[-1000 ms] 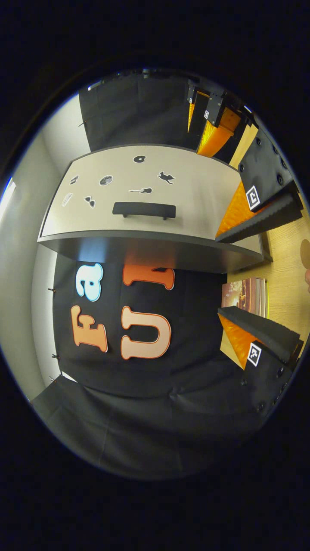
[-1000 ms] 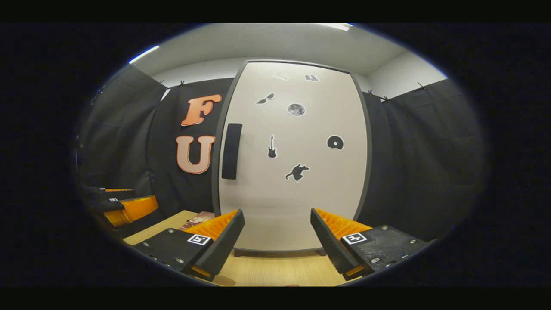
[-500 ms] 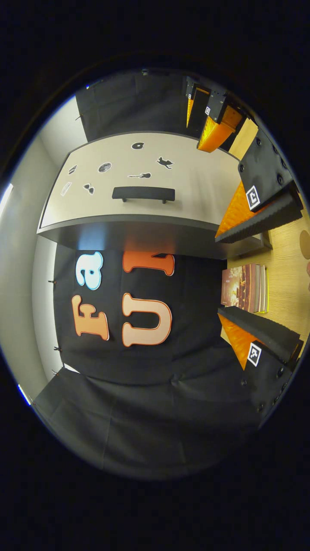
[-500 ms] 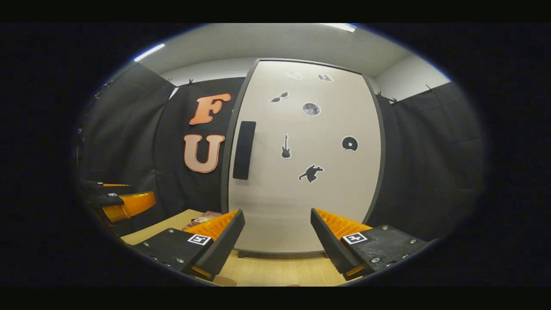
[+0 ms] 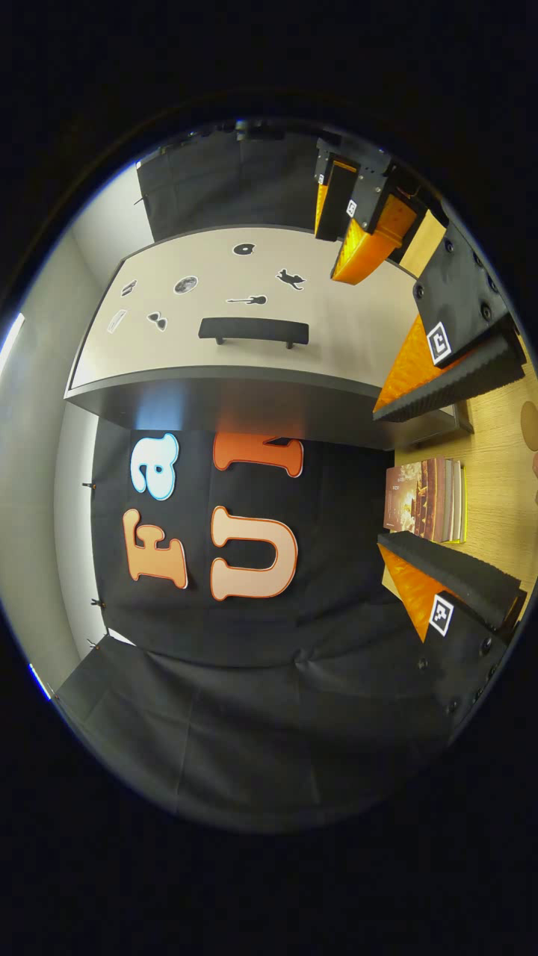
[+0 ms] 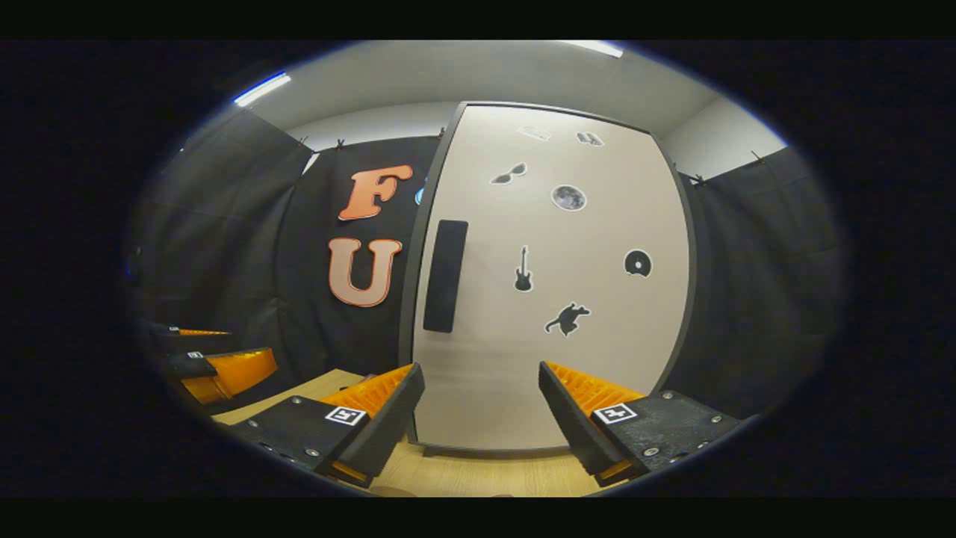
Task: Open the cabinet door with the right hand, grasp the bottle in the cabinet with the left hand and place it on the coaster, then close the cabinet door with the right hand.
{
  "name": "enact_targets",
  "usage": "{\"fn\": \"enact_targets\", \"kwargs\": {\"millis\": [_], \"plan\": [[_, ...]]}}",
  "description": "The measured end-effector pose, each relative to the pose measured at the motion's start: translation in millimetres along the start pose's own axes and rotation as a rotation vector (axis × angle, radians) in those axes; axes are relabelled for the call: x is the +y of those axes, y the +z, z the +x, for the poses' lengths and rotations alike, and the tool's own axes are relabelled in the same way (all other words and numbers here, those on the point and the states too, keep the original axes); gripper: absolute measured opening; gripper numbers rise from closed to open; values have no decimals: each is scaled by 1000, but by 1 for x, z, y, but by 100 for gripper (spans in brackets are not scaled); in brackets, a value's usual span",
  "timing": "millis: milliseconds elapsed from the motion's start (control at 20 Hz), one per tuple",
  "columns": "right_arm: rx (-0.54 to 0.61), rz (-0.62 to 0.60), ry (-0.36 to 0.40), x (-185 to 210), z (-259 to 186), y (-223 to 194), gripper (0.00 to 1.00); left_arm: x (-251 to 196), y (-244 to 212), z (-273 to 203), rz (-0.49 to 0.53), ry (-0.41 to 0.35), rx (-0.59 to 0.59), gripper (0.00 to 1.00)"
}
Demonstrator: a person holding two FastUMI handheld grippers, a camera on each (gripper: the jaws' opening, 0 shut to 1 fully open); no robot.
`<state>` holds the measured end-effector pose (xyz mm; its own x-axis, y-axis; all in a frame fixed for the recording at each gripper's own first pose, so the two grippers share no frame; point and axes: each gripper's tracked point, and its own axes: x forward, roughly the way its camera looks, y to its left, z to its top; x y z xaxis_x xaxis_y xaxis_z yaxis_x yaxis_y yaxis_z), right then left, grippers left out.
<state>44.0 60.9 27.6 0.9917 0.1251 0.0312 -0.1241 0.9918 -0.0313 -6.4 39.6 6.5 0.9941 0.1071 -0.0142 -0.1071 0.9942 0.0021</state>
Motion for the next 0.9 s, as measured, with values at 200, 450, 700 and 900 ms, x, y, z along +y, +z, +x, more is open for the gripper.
{"fn": "enact_targets", "kwargs": {"millis": [200,450,700,900], "plan": [[-23,23,9,12,37,23,92,9,-4,0,26,17,4,98],[-52,52,9,25,78,43,92,22,-13,2,2,37,25,98],[-47,69,-2,32,103,47,78,37,-22,8,-8,57,44,96],[-56,81,-43,30,110,45,47,50,-23,11,11,60,50,96]]}}
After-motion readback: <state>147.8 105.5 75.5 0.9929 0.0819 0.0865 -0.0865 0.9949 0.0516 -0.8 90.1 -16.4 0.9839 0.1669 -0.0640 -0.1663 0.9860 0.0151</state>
